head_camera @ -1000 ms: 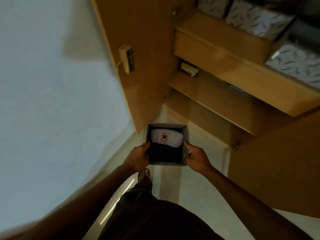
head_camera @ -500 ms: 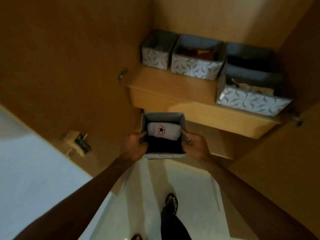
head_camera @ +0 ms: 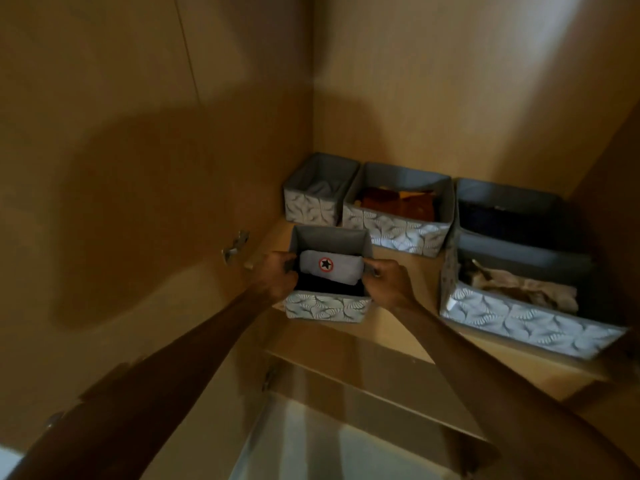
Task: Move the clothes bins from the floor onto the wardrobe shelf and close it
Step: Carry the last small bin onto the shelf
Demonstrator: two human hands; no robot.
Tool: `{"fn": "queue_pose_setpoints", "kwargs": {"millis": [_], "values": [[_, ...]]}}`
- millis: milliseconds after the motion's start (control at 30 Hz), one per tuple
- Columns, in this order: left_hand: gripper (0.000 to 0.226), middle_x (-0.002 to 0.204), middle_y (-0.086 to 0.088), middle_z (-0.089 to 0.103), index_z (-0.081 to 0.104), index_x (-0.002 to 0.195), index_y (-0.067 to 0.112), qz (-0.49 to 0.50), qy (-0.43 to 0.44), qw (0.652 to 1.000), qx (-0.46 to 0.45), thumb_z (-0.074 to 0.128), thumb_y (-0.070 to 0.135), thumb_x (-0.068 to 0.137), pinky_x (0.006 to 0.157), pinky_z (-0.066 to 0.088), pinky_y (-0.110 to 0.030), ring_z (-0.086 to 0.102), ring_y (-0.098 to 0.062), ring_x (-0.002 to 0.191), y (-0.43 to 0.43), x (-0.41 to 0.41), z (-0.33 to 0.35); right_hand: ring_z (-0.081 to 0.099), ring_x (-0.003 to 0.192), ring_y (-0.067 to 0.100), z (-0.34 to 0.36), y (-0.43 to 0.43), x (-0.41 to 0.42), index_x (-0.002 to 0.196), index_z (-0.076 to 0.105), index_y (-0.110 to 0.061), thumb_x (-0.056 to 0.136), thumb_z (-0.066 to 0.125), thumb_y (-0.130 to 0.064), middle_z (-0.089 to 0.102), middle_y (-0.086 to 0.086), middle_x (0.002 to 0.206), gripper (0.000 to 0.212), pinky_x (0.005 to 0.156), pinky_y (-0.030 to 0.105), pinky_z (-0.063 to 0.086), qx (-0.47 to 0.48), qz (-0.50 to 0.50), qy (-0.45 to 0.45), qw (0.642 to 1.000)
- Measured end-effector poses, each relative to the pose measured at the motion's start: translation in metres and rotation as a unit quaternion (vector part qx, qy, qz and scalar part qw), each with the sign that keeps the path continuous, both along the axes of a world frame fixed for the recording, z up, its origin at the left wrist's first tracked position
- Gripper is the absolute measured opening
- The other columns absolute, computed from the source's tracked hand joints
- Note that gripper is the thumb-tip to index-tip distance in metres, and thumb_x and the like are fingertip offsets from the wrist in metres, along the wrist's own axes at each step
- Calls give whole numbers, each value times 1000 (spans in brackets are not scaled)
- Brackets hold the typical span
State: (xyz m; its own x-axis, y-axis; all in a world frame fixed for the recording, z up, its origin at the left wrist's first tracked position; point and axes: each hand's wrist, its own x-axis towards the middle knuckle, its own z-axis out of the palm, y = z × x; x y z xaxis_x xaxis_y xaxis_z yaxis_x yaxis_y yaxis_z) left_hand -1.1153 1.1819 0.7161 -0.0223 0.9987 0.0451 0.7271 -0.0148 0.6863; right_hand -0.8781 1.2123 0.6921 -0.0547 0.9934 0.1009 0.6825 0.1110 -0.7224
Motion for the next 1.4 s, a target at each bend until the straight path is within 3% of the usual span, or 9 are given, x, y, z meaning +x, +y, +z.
{"fn": "queue_pose_setpoints", "kwargs": {"millis": [167,333,467,633,867,1000,1100,1233,1400], "values": [[23,92,-5,61,68,96,0,0,18,1000,15,46,-5,92,56,33,-16,56,-22,86,47,2,21,64,100,24,0,54,-17,118,67,-19,82,52,-24,69,9,116,39,76,26,46,-44,-18,8,999],[23,91,-9,61,65,103,1,-14,32,999,1,44,7,97,57,36,-22,57,-23,84,74,-9,17,51,126,32,2,80,-32,138,48,-9,86,53,-11,53,14,138,52,101,35,43,-79,-6,1,997],[33,109,-8,62,65,107,11,-100,121,984,85,43,32,94,80,49,-39,60,-24,97,77,-19,-8,48,130,29,-4,93,-33,139,48,-11,78,56,-15,52,13,141,62,103,30,39,-108,17,-6,994],[56,151,-16,39,49,138,15,-124,256,951,122,41,45,91,103,41,-47,39,-36,137,57,-25,-46,63,108,32,-11,102,-33,112,67,-8,67,50,-16,68,16,114,48,82,32,51,-105,-18,21,994],[71,150,-16,42,35,144,15,-117,339,928,104,46,43,79,100,43,-56,41,-39,136,50,-38,-56,67,79,36,-6,110,-60,69,56,-9,59,49,-12,60,13,72,12,66,48,56,-103,-31,57,993],[80,156,-13,31,24,150,20,-91,378,918,75,44,50,79,108,34,-60,28,-37,143,56,-53,-58,68,86,34,-7,119,-80,107,65,-14,70,59,-15,68,10,96,38,72,51,58,-110,12,99,989],[85,162,-8,14,14,153,24,-69,384,919,55,46,51,79,111,25,-60,10,-34,149,65,-65,-52,67,80,26,-2,119,-92,143,41,-12,81,68,-10,66,10,106,67,64,38,57,-168,39,179,969],[97,162,-2,-15,-7,153,28,-68,383,921,11,53,50,79,117,6,-57,-16,-32,148,77,-74,-48,61,112,25,-7,117,-100,138,49,-11,79,76,-15,61,9,126,65,95,43,53,-157,72,157,972],[102,160,5,-22,-5,151,34,-49,288,956,-42,63,44,76,116,7,-61,-15,-40,146,88,-81,-43,63,107,27,-8,114,-112,135,52,-5,82,69,-1,62,4,104,55,97,48,51,-146,67,166,973]]}}
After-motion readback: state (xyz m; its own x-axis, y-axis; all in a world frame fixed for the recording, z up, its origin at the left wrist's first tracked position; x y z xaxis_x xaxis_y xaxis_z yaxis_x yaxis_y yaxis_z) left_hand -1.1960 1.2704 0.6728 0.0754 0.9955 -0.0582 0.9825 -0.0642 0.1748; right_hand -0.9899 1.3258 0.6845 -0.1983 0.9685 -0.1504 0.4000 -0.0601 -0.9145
